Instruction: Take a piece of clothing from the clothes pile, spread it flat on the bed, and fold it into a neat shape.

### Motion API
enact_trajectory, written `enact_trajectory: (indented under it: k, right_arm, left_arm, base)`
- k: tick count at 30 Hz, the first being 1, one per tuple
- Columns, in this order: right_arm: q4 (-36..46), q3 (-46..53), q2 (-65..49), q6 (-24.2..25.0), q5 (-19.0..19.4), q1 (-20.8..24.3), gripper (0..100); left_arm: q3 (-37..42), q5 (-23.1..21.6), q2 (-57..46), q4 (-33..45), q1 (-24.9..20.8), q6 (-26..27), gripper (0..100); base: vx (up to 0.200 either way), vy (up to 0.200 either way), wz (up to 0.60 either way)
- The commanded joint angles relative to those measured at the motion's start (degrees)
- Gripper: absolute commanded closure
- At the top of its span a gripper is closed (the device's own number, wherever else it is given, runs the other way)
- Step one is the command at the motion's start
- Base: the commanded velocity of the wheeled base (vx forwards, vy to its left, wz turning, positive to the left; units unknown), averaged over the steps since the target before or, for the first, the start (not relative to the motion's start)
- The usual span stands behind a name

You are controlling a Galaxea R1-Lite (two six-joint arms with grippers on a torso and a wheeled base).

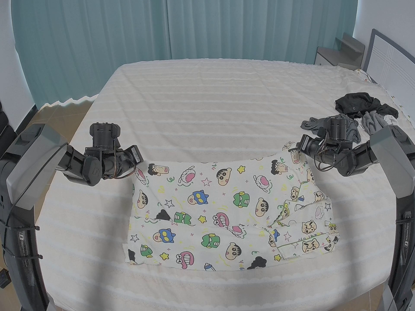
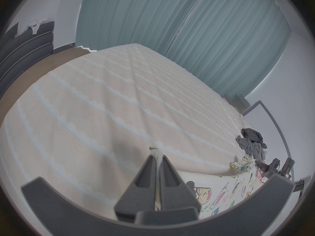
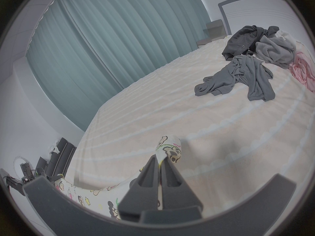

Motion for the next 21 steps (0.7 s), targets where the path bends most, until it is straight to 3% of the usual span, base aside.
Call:
enact_trajectory:
  k: [1, 15, 21]
  right_arm:
    - [-0.1, -0.1, -0.5, 0.4, -0.1, 0.0, 100]
    - [-0.4, 2.2, -1.8, 2.0, 1.3, 0.0, 100]
    - [-0.5, 7.9, -5.1, 1.3, 4.3, -0.7, 100]
  left_arm:
    - [-0.3, 0.0, 0.2, -0.1, -0.1, -0.1, 100]
    - [0.8, -0.1, -0.6, 0.3, -0.1, 0.0, 100]
    - [3.6, -0.2, -1.9, 0.1, -0.1, 1.3, 100]
  base:
    - [0.0, 0.0, 0.0]
    - [0.0, 0.0, 0.0]
    - [0.0, 0.0, 0.0]
